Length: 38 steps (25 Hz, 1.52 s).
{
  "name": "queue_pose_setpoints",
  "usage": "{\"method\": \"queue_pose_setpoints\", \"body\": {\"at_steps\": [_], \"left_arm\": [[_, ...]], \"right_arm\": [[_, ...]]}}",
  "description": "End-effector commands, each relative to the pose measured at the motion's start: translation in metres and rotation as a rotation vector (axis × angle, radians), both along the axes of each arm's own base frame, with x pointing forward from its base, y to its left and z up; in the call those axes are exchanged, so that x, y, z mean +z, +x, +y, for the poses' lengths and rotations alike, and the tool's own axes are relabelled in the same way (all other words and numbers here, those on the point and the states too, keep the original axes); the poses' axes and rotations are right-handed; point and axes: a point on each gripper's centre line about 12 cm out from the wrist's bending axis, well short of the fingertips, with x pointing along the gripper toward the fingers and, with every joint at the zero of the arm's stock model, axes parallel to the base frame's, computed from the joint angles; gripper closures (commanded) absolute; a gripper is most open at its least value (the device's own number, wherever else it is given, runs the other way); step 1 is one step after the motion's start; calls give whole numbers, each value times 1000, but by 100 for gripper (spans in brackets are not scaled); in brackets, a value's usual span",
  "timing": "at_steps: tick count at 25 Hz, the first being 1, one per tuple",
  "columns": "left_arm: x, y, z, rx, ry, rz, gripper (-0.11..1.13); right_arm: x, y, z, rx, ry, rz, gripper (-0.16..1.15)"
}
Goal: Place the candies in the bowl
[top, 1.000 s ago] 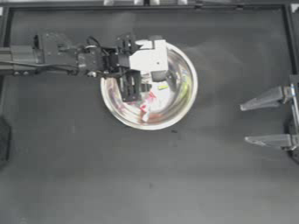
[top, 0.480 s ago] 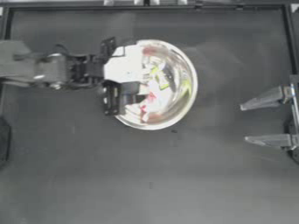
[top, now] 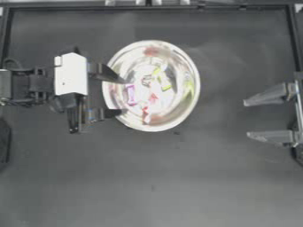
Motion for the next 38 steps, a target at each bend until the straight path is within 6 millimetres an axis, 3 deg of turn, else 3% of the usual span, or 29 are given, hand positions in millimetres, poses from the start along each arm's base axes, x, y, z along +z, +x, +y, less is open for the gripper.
{"method": "queue_pose_setpoints", "body": {"at_steps": [1,14,32,38], "left_arm": [[17,-14,-8,-11,-6,-73,7],[12,-52,-25,-53,-2,-147,8],[3,-107,-33,-27,-80,-234,8],[6,-128,-36,-26,-89,-336,8]], "right_arm": [[7,3,-2,-10,10,-17,3],[12,8,-3,-11,8,-18,3],[7,14,-6,-21,12,2,3],[10,15,-4,-6,0,-26,3]]}}
